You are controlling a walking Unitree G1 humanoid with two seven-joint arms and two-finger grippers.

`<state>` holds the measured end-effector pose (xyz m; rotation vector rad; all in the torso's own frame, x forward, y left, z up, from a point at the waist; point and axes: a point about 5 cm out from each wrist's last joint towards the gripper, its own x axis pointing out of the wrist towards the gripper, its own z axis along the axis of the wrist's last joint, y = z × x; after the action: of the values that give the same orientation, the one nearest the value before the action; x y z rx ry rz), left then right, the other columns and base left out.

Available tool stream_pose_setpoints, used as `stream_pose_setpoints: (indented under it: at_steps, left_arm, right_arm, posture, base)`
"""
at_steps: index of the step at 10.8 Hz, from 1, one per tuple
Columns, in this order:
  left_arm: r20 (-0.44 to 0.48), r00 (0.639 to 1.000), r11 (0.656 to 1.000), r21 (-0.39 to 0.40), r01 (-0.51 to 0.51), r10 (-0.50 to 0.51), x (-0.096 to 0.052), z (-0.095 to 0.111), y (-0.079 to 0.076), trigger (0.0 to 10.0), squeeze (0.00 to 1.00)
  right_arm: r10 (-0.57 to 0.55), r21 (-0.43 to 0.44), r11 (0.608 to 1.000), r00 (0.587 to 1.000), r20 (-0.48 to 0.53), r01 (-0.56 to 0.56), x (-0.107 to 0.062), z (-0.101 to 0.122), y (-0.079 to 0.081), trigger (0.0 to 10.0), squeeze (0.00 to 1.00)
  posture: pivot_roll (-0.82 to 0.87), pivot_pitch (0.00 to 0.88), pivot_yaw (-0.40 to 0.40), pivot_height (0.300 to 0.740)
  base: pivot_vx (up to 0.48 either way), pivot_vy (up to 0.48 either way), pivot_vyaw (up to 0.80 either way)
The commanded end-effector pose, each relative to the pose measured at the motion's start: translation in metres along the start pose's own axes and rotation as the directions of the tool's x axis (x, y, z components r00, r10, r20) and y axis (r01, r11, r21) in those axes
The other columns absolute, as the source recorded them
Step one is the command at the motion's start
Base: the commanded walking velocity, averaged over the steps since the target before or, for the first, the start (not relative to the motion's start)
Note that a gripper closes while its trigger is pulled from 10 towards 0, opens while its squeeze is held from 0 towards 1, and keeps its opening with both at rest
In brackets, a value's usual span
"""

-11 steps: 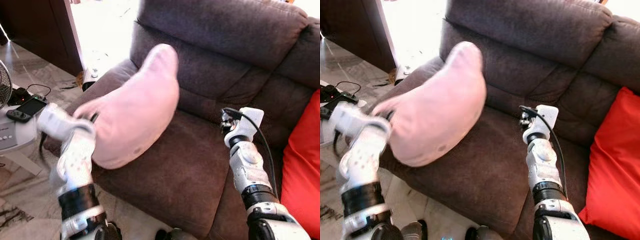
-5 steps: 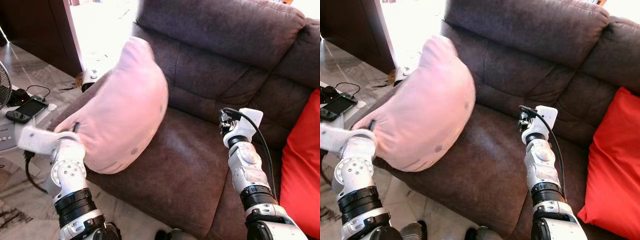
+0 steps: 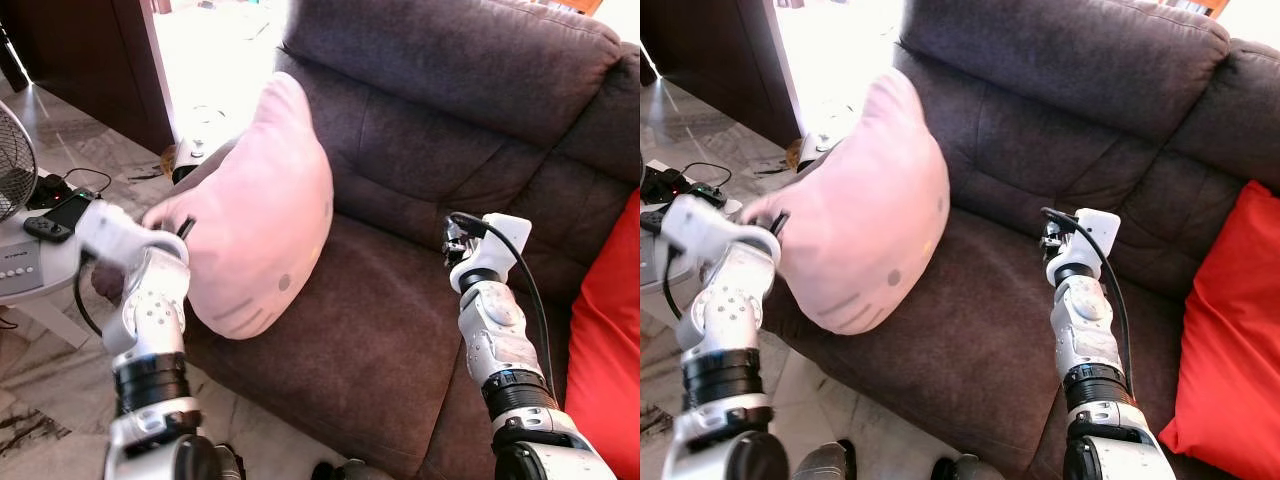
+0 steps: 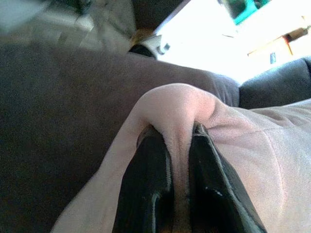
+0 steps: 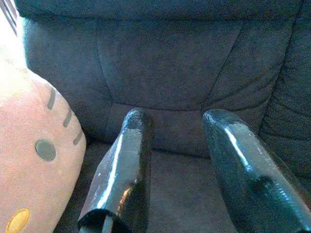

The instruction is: Move the pillow to the sofa from floor

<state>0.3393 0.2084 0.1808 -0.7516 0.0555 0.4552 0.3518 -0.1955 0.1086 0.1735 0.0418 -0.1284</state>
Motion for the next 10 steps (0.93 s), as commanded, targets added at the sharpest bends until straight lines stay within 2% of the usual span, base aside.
stream_pose_setpoints:
  at_steps: [1, 2, 3, 4, 6, 7, 8, 10]
  left_arm:
    - [0.063, 0.997, 0.998, 0.037, 0.048, -0.051, 0.002, 0.011, -0.006, 10.0, 0.0]
    - [0.056, 0.992, 0.984, 0.147, 0.102, -0.111, 0.002, 0.011, -0.007, 10.0, 0.0]
    - [-0.007, 0.978, 0.917, 0.345, 0.199, -0.209, -0.001, 0.002, -0.008, 10.0, 0.0]
    - [-0.012, 0.973, 0.897, 0.385, 0.218, -0.232, -0.003, 0.001, -0.007, 10.0, 0.0]
    - [0.019, 0.978, 0.892, 0.414, 0.182, -0.208, -0.001, 0.005, -0.002, 10.0, 0.0]
    - [0.015, 0.983, 0.907, 0.387, 0.164, -0.184, -0.001, 0.003, -0.001, 10.0, 0.0]
    - [0.021, 0.997, 0.959, 0.277, 0.062, -0.071, 0.0, 0.002, 0.011, 10.0, 0.0]
    - [0.034, 0.997, 0.959, 0.279, 0.053, -0.065, 0.001, 0.002, 0.014, 10.0, 0.0]
  right_arm:
    - [-0.037, 0.006, 0.999, 0.999, -0.006, 0.037, -0.003, -0.001, -0.011, 10.0, 0.0]
    - [-0.039, 0.007, 0.999, 0.999, -0.008, 0.039, -0.003, -0.002, -0.011, 10.0, 0.0]
    - [-0.039, 0.008, 0.999, 0.999, -0.011, 0.039, -0.003, -0.003, -0.01, 10.0, 0.0]
    - [-0.037, 0.01, 0.999, 0.999, -0.012, 0.037, -0.003, -0.002, -0.008, 10.0, 0.0]
    - [-0.034, 0.012, 0.999, 0.999, -0.012, 0.034, -0.002, -0.003, -0.006, 10.0, 0.0]
    - [-0.033, 0.013, 0.999, 0.999, -0.012, 0.033, -0.003, -0.003, -0.006, 10.0, 0.0]
    - [-0.036, 0.012, 0.999, 0.999, -0.011, 0.036, -0.002, -0.002, -0.007, 10.0, 0.0]
    - [-0.038, 0.013, 0.999, 0.999, -0.01, 0.038, -0.002, -0.002, -0.007, 10.0, 0.0]
  posture:
    - [0.15, 0.122, -0.123, 0.74]
    - [0.15, 0.123, -0.123, 0.74]
    - [0.16, 0.123, -0.124, 0.74]
    - [0.16, 0.125, -0.123, 0.74]
    - [0.16, 0.121, -0.122, 0.74]
    - [0.16, 0.12, -0.122, 0.74]
    - [0.16, 0.116, -0.122, 0.74]
    - [0.16, 0.112, -0.121, 0.74]
  base:
    - [0.0, 0.0, 0.0]
    - [0.0, 0.0, 0.0]
    - [0.0, 0.0, 0.0]
    - [0.0, 0.0, 0.0]
    - [0.0, 0.0, 0.0]
    - [0.0, 0.0, 0.0]
    - [0.0, 0.0, 0.0]
    - [0.0, 0.0, 0.0]
